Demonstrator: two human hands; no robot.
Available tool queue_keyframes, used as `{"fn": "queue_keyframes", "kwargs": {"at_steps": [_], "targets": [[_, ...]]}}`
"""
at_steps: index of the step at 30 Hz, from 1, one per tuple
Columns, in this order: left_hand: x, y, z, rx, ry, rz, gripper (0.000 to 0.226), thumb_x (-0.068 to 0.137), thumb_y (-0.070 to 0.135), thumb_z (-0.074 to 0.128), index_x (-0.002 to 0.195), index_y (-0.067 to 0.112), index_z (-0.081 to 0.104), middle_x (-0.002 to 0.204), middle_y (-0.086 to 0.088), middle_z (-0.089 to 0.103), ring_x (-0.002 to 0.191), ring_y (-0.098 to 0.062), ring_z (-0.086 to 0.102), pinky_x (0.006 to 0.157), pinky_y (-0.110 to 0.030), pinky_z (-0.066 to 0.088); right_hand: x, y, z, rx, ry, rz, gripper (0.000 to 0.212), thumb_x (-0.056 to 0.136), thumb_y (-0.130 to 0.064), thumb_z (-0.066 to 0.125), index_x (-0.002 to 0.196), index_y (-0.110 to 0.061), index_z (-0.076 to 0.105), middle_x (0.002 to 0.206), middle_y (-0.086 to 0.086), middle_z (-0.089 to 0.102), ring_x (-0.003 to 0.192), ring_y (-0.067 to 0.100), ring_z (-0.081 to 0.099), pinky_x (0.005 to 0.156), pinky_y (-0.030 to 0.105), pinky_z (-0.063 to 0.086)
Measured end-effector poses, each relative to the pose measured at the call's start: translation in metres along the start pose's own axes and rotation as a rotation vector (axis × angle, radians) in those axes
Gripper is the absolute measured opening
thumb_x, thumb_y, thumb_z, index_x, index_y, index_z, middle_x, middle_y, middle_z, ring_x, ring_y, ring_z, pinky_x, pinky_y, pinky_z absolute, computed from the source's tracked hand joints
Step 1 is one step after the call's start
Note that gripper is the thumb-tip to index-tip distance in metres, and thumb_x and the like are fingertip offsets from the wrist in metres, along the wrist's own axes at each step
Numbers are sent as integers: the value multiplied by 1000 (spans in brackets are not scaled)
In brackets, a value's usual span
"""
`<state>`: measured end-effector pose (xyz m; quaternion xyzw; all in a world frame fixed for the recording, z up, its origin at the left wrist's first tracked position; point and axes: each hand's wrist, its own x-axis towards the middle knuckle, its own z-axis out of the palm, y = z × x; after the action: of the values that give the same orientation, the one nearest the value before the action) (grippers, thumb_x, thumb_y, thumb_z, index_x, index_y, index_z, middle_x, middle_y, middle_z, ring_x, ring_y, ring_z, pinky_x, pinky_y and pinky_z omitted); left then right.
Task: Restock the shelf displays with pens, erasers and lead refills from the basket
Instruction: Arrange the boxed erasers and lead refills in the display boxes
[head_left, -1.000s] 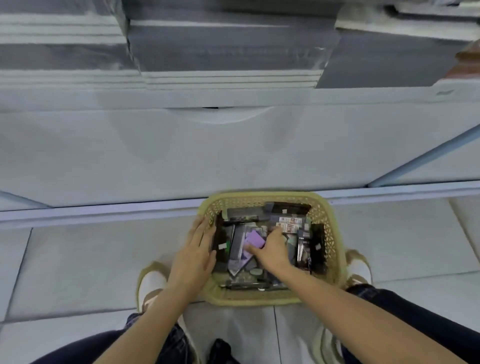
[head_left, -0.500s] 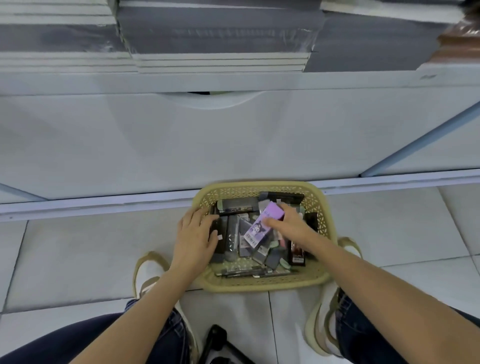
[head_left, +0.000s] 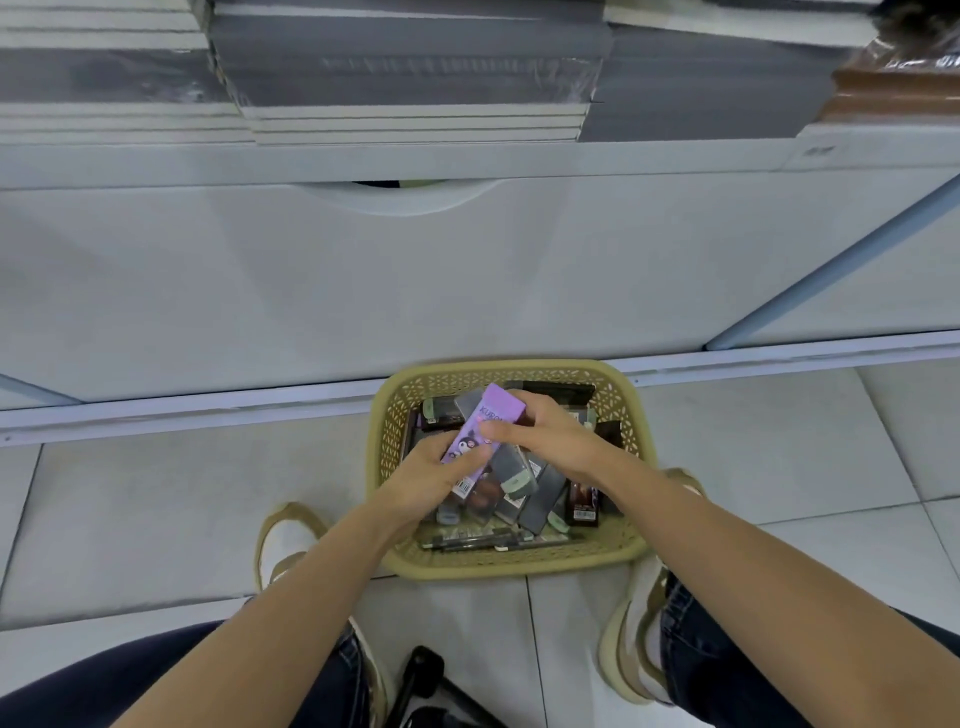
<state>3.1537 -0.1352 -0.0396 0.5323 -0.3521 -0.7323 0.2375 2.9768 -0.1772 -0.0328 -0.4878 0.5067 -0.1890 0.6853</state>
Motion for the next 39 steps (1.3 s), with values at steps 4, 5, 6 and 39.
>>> {"fn": "queue_keyframes", "kwargs": {"at_steps": [4, 5, 6, 39], "targets": [[3, 1, -10, 48, 11, -14, 19, 92, 26, 64, 104, 13, 71, 95, -7, 75, 83, -20, 71, 72, -29, 55, 2, 1, 0, 51, -56, 12, 33, 89, -10, 67, 121, -5, 59, 113, 12, 68, 103, 19, 66, 91, 30, 52], [4, 2, -10, 4, 48, -16, 19, 93, 27, 63, 103, 14, 71, 94, -6, 76, 82, -18, 71, 71, -28, 55, 3, 1, -2, 93, -82, 28, 43, 86, -4, 69, 127, -8, 55, 119, 13, 66, 110, 22, 64, 96, 34, 52], [5, 2, -11, -72, 90, -21, 21, 93, 28, 62, 105, 14, 71, 95, -6, 76, 83, -20, 72, 72, -31, 57, 4, 1, -4, 110, -94, 39, 53, 84, 2, 70, 132, -10, 52, 123, 13, 64, 114, 25, 62, 98, 38, 51], [0, 23, 12, -81, 229, -12, 18, 73, 8, 82, 86, 11, 70, 69, 2, 72, 56, -9, 64, 52, -23, 54, 3, -11, -6, 96, 295, -135, 34, 81, -9, 76, 112, -7, 63, 97, 5, 72, 82, 13, 68, 70, 30, 56]]}}
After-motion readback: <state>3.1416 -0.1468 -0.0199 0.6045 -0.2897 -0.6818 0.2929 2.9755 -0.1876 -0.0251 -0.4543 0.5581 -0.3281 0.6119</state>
